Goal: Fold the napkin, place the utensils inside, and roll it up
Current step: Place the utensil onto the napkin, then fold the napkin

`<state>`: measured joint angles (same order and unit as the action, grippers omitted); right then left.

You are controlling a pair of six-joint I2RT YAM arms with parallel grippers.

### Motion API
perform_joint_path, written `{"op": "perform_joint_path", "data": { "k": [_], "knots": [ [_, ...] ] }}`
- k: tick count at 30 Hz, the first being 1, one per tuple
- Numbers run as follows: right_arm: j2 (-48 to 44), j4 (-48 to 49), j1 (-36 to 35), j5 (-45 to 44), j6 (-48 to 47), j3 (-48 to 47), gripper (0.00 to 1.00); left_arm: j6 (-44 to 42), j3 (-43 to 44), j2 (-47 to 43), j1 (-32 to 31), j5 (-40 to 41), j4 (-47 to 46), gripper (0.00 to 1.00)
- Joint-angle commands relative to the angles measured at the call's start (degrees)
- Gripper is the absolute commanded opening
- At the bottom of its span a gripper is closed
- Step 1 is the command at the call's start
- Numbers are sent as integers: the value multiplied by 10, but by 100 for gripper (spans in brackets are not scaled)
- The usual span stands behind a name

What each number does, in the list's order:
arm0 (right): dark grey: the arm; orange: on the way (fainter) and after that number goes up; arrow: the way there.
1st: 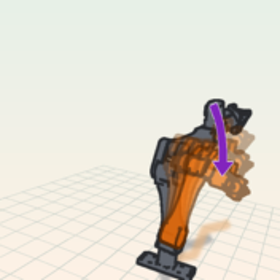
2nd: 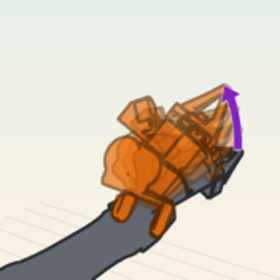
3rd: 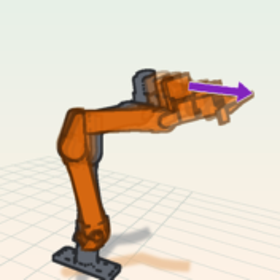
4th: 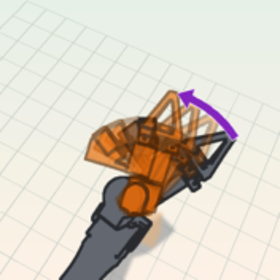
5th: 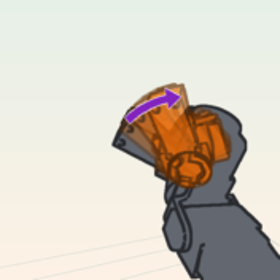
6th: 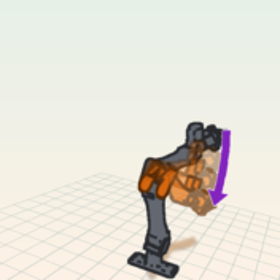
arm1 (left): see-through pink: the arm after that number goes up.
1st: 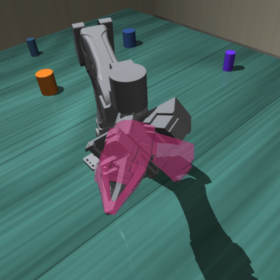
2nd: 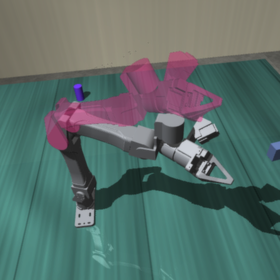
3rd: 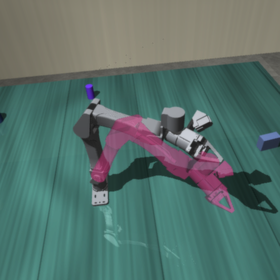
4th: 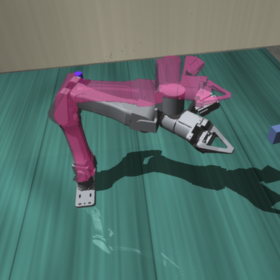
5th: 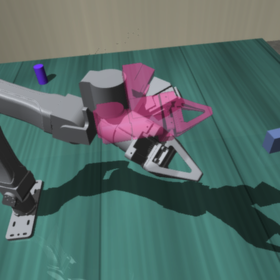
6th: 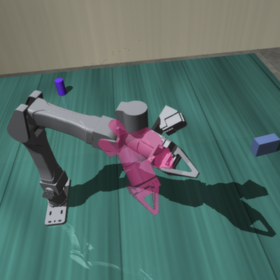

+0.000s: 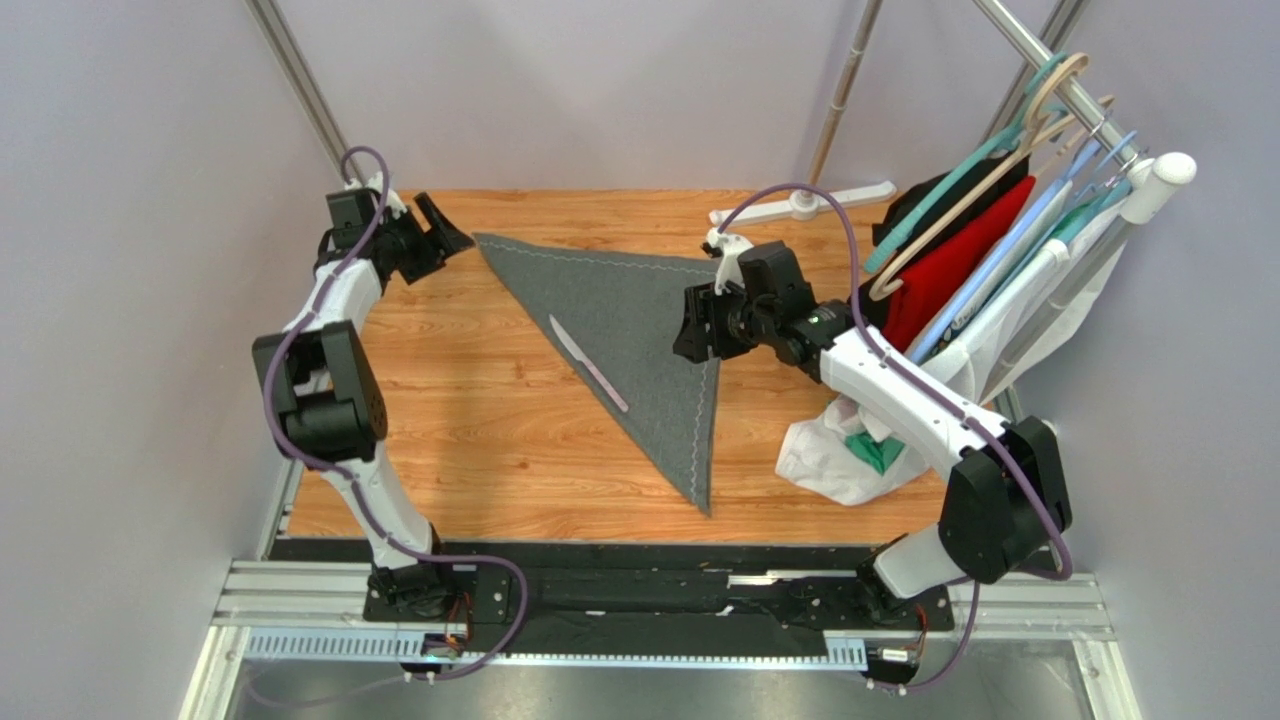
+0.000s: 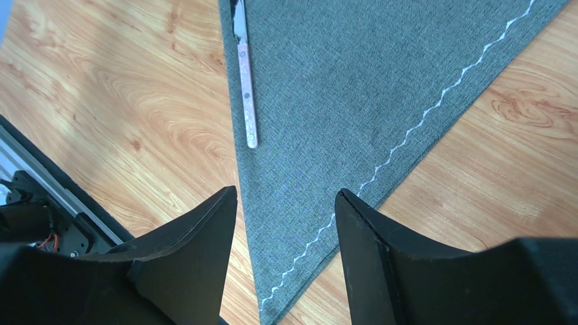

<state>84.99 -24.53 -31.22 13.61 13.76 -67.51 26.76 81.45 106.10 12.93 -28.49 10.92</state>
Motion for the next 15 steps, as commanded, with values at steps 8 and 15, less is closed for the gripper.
{"op": "perform_joint_path", "data": {
  "k": [8,15],
  "knots": [
    [-11,41,5,12,14,0,59,24,240,239,26,-29,9,82],
    [0,33,5,5,13,-9,60,30,344,324,25,-45,57,82]
  ]
}}
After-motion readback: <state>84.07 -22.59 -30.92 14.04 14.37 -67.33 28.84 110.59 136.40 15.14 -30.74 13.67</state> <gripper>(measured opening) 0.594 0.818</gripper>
